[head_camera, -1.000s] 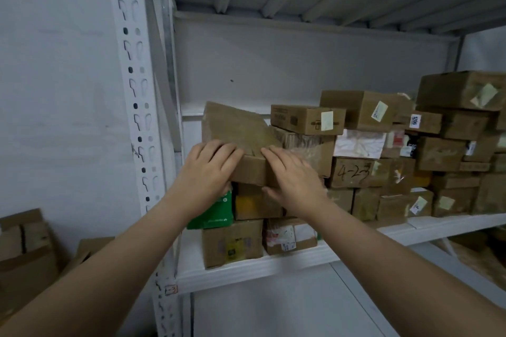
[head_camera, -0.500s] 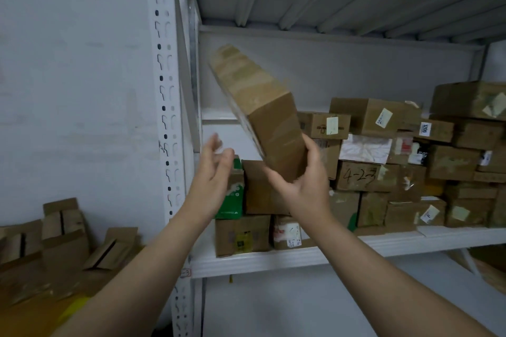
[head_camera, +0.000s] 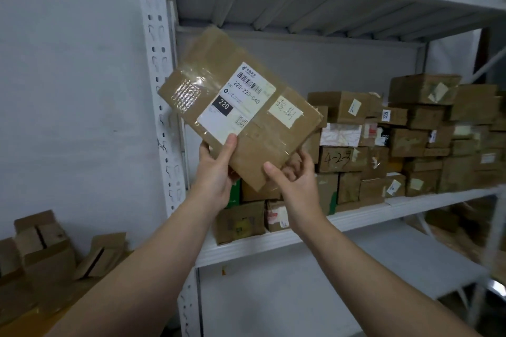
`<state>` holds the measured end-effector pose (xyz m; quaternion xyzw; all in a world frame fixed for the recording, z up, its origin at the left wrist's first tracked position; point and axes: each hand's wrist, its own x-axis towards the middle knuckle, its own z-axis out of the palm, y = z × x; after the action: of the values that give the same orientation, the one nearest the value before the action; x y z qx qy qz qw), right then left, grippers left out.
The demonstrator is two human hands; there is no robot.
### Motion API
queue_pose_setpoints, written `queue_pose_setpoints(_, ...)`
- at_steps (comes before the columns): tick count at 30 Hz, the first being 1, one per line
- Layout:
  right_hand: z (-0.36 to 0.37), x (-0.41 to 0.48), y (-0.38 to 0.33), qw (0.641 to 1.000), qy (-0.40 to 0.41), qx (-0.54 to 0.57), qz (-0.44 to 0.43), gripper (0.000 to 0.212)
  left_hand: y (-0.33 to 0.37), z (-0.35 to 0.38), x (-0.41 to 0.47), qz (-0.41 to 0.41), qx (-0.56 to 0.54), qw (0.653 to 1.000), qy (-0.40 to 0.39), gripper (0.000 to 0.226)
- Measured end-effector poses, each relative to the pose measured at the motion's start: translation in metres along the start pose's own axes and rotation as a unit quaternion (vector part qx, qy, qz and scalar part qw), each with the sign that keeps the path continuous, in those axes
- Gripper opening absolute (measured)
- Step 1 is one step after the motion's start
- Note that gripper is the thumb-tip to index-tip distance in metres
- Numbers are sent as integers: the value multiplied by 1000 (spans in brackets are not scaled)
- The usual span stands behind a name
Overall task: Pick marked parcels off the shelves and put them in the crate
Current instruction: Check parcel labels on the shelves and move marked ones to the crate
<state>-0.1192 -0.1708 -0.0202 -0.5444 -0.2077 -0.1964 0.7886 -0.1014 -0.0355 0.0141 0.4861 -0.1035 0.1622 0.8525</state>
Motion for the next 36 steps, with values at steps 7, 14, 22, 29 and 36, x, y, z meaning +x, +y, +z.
queue_pose_setpoints(7, -33, 0, -9, 999, 36, -21, -28, 76, -9, -6, -6, 50, 135, 989, 29, 100)
queue_pose_setpoints(14, -79, 8, -25, 994, 64, -77, -34, 64, -14, -26, -4, 177, 319, 926, 98, 108)
queue_pose_setpoints(22, -102, 7, -22, 982, 50, -167, -75, 58, -34, -10, -14, 207, 344, 910, 105, 78)
queue_pose_setpoints(29, -106, 10, -19, 980, 59, -175, -77, 58, -38, -6, -17, 207, 337, 913, 100, 76)
queue_pose_setpoints(36, -105, -1, -12, 981, 105, -149, -71, 65, -53, -15, -25, 196, 304, 927, 102, 65)
